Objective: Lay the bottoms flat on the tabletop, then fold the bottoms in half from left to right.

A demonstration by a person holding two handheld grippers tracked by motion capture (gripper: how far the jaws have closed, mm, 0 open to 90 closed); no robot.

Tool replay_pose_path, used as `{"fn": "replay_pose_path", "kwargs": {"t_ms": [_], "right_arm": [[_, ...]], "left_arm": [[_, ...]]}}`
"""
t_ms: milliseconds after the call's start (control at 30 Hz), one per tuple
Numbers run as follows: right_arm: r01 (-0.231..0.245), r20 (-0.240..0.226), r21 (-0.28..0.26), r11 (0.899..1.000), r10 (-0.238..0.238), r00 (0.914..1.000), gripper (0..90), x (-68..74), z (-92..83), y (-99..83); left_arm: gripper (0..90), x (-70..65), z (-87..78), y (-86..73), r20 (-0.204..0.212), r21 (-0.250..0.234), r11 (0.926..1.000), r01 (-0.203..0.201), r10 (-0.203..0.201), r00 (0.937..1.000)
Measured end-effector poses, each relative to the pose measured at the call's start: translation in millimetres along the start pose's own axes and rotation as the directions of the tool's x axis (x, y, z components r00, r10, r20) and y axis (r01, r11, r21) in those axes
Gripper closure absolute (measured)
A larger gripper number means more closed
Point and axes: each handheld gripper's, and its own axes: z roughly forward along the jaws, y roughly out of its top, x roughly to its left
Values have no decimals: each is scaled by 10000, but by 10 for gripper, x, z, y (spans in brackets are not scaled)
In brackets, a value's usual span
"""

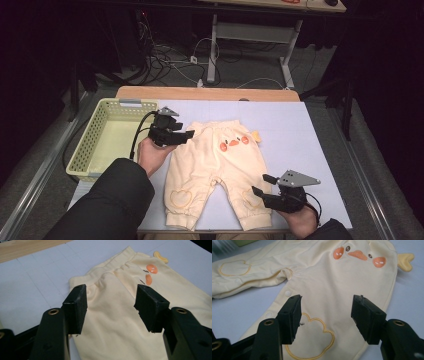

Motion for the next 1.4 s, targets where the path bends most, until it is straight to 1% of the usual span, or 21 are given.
{"fn": "replay_pose_path", "kwargs": {"t_ms": [267, 400, 500, 633, 700, 867, 900, 933, 1033, 1100, 1167, 1200, 1300, 1400], "right_arm": [[-31, 4, 6, 10000, 31, 10000, 420, -3, 3, -1], [7, 2, -20, 10000, -7, 10000, 421, 0, -4, -2], [41, 1, -35, 10000, -41, 10000, 421, 3, -7, -2], [-6, 9, -10, 10000, 6, 10000, 421, -2, -3, -2], [5, 0, 3, 10000, -5, 10000, 421, -6, 5, 0], [-35, 33, 25, 10000, 35, 10000, 420, -7, 2, -4], [-53, 32, 4, 10000, 53, 10000, 420, -6, -1, -6], [-51, 54, -7, 10000, 51, 10000, 420, -4, -7, -7], [-27, 51, -38, 10000, 27, 10000, 420, -1, -16, -8], [-33, 36, -32, 10000, 34, 10000, 421, 1, -14, -7], [1, 20, -24, 10000, -1, 10000, 420, -1, -11, -6], [8, 17, -29, 10000, -8, 10000, 420, -1, -12, -5], [107, 15, -7, 9999, -107, 9999, 420, 9, -15, -6], [148, 22, -53, 9999, -148, 9999, 421, 18, -33, -13]], "left_arm": [[412, 45, 10, -2, -69, 47, 9999, 116, -116, 9999], [412, 31, 11, -1, -141, 89, 9999, 104, -103, 9998], [413, 20, 18, 2, -282, 133, 9999, 16, -12, 9996], [415, 51, 67, 18, -333, 549, 9985, -11, 30, 9994], [416, 76, 93, 32, -332, 677, 9977, 26, -3, 9994], [418, 123, 148, 61, -333, 857, 9959, 280, -252, 9991], [435, 130, 157, 67, -304, 939, 9949, 355, -328, 9990], [441, 134, 168, 78, -310, 1029, 9940, 359, -329, 9990], [437, 135, 185, 102, -394, 1003, 9945, 292, -254, 9989], [437, 146, 211, 124, -451, 1108, 9934, 282, -233, 9987], [440, 166, 245, 146, -430, 1226, 9918, 363, -313, 9986], [441, 181, 268, 161, -394, 1240, 9910, 510, -464, 9981], [441, 198, 318, 201, -481, 1262, 9894, 725, -669, 9966], [441, 189, 380, 219, -557, 1292, 9885, 789, -722, 9958]]}}
